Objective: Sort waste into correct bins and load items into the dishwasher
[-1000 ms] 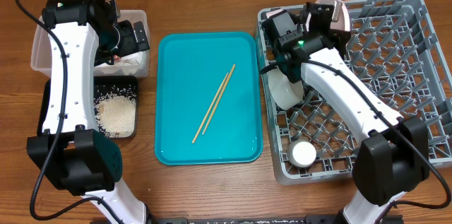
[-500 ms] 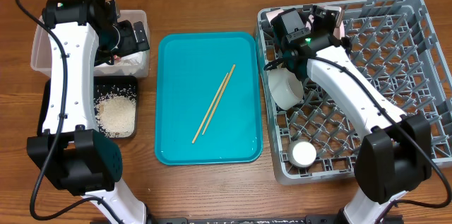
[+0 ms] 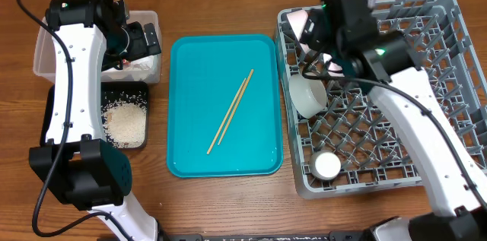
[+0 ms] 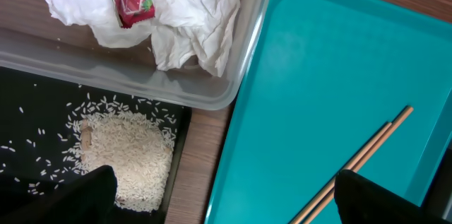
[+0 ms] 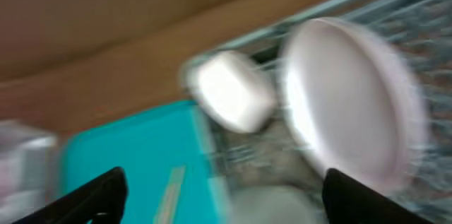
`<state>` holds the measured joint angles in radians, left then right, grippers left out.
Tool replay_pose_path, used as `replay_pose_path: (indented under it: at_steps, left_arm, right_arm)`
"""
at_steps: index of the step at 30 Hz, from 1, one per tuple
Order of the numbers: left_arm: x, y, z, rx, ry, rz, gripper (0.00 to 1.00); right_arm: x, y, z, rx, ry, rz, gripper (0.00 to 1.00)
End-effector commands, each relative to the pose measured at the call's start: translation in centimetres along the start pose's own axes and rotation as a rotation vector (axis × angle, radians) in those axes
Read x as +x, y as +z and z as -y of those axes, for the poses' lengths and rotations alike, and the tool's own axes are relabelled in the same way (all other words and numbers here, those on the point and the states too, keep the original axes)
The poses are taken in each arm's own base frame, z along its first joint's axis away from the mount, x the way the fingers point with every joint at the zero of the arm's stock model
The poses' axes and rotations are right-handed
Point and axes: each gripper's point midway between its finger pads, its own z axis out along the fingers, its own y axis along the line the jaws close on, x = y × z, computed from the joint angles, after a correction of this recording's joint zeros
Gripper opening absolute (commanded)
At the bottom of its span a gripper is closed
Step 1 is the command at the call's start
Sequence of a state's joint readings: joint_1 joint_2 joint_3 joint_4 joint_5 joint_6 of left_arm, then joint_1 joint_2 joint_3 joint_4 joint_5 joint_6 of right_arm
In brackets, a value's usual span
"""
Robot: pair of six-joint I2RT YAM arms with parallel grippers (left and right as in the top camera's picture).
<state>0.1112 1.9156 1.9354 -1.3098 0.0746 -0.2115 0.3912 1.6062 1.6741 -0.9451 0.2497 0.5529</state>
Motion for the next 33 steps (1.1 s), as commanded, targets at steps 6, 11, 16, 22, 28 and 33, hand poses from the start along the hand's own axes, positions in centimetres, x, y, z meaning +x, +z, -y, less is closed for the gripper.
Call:
replay_pose_path:
  at_steps: [6, 11, 16, 22, 28, 33]
  left_arm:
    - [-0.5, -0.5, 0.2, 0.008, -0.004, 0.02, 1.0]
    - [-0.5, -0.5, 0.2, 0.008, -0.003, 0.02, 1.0]
    - [-0.5, -0.5, 0.2, 0.008, -0.004, 0.02, 1.0]
    - [-0.5, -0.5, 0.2, 0.008, -0.004, 0.02, 1.0]
    - [-0.5, -0.5, 0.2, 0.008, -0.004, 0.02, 1.0]
    - [-0.5, -0.5, 0.2, 0.008, -0.004, 0.02, 1.0]
  right_arm:
    - [7.5, 1.5, -8.4, -0.171, 0.127, -0.224, 0.77]
    - [13.3, 4.9, -10.8, -0.108, 0.113, -0.323, 0.7]
    - [18.7, 8.8, -11.2, -0.013, 0.129, -0.415, 0.57]
    - [22.6, 12.5, -10.0, 0.089, 0.151, -0.476, 0.43]
    - [24.9, 14.7, -9.3, 0.132, 0.151, -0.514, 0.4]
    - [25.6, 15.2, -9.1, 0.14, 0.148, -0.528, 0.4]
